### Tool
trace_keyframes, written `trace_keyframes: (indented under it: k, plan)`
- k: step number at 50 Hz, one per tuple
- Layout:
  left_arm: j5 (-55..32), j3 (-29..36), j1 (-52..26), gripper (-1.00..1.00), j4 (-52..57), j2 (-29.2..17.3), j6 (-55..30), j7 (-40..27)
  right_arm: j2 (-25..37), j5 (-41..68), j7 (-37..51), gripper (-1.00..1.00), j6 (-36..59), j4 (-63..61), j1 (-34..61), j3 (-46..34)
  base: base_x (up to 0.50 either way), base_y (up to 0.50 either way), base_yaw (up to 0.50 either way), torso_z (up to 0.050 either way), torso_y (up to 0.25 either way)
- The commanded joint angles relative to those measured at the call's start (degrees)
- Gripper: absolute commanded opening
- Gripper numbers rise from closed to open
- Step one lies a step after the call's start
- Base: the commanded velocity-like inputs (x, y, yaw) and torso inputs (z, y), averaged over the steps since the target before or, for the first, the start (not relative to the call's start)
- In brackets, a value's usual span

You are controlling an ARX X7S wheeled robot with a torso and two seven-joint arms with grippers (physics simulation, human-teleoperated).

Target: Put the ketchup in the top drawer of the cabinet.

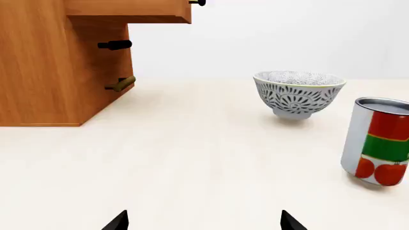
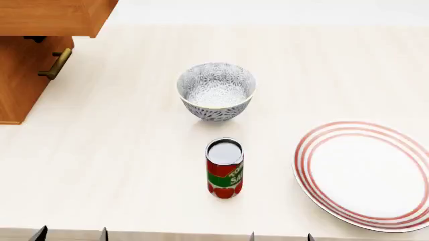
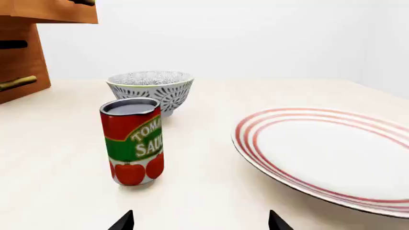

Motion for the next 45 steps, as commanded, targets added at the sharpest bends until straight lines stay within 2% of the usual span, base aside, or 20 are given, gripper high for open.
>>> trace_keyframes:
  k: [1,13,22,32,35,45]
  plan:
    - [-2.4,2.8,0.2,1.0,0.9,-2.4,-0.6,-2.9,4.8,4.8,5.9,1.0,0.2,-0.6,0.1,-5.8,0.0,0.0,0.0,0.0,0.0]
    - [-3.4,4.3,0.7,1.0,1.6,-3.8,-0.4,-4.1,5.8,4.8,7.1,1.0,0.6,-1.6,0.4,-6.9,0.0,0.0,0.0,0.0,0.0]
    - [-4.8,4.1,1.2,1.0,12.1,-5.7,-6.4,-5.1,8.4,4.2,8.4,1.0,8.9,-15.6,-0.3,-7.1,0.0,0.0,0.0,0.0,0.0]
    - [-4.0,4.0,-0.8,1.0,21.8,-8.0,-13.0,-6.7,10.5,3.2,9.4,1.0,16.2,-23.9,3.3,-6.7,0.0,0.0,0.0,0.0,0.0]
    - [-4.3,4.2,-1.1,1.0,24.0,-8.1,-14.8,-6.9,10.7,3.1,9.5,1.0,14.4,-22.9,3.4,-6.7,0.0,0.0,0.0,0.0,0.0]
    - [-4.5,4.3,-2.1,1.0,30.1,-9.0,-18.4,-7.9,11.8,3.3,10.4,1.0,18.3,-29.2,3.8,-6.6,0.0,0.0,0.0,0.0,0.0]
